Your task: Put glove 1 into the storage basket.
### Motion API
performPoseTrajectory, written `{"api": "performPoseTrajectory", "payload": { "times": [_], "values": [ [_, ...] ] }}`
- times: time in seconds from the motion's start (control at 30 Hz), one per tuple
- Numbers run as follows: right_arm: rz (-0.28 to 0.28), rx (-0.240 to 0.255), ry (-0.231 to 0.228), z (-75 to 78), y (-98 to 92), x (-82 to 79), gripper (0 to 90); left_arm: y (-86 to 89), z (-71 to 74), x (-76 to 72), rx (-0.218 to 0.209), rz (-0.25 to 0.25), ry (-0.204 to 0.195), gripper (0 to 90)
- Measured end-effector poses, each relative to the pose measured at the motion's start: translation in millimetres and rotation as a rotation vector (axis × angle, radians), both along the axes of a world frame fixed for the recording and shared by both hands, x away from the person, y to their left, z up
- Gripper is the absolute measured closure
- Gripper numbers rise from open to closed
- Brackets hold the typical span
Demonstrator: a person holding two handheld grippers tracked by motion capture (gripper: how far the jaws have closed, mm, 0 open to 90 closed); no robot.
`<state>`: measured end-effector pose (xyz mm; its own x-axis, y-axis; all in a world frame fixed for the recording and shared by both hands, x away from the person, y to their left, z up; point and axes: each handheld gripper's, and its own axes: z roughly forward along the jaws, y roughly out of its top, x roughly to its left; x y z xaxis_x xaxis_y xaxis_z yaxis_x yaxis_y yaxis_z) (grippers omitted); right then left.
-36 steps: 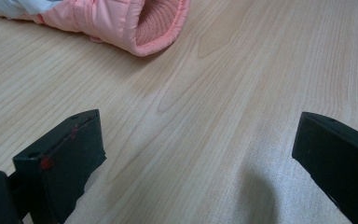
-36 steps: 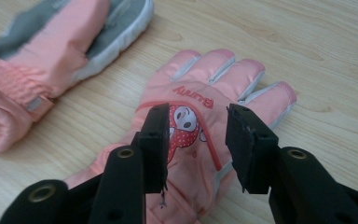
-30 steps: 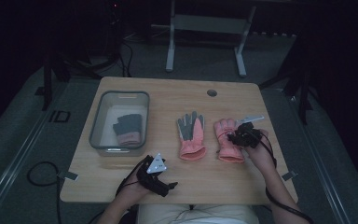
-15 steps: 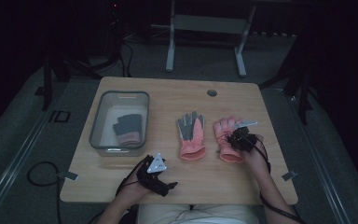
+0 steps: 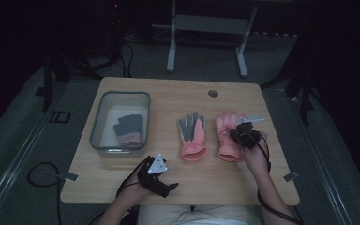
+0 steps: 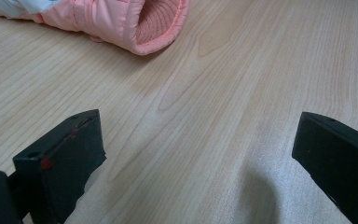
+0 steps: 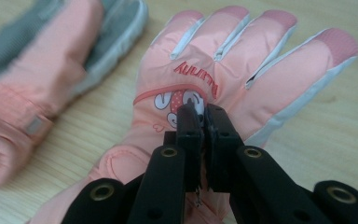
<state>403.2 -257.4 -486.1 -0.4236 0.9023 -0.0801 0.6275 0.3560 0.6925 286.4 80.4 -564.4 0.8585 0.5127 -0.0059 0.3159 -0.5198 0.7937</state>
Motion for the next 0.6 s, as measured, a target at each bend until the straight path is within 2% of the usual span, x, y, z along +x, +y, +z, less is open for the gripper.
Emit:
{"api": "performPoseTrajectory", "payload": {
  "times": [0.1,0.13,0.17,0.3,0.5,0.6],
  "values": [
    [0.006,0.02,-0.033,17.0,6.9,-1.5,85.8,-0.1,0.0,-0.1,0.0,0.0,0.0,1.8],
    [0.006,0.02,-0.033,17.0,6.9,-1.5,85.8,-0.1,0.0,-0.1,0.0,0.0,0.0,1.8],
    [0.005,0.029,-0.05,28.1,13.5,-2.3,85.9,0.1,-0.1,-0.3,-0.001,0.001,-0.001,1.8],
    [0.006,0.043,-0.072,44.1,25.6,-3.9,85.9,0.6,0.0,0.1,0.0,0.0,0.0,1.8],
    [0.026,0.078,-0.095,64.4,49.6,-7.4,85.9,0.2,0.0,-0.3,0.001,-0.002,-0.003,1.8],
    [0.038,0.084,-0.104,69.3,60.7,-9.6,85.8,0.3,0.0,-0.3,-0.001,-0.003,-0.001,1.8]
  ]
}}
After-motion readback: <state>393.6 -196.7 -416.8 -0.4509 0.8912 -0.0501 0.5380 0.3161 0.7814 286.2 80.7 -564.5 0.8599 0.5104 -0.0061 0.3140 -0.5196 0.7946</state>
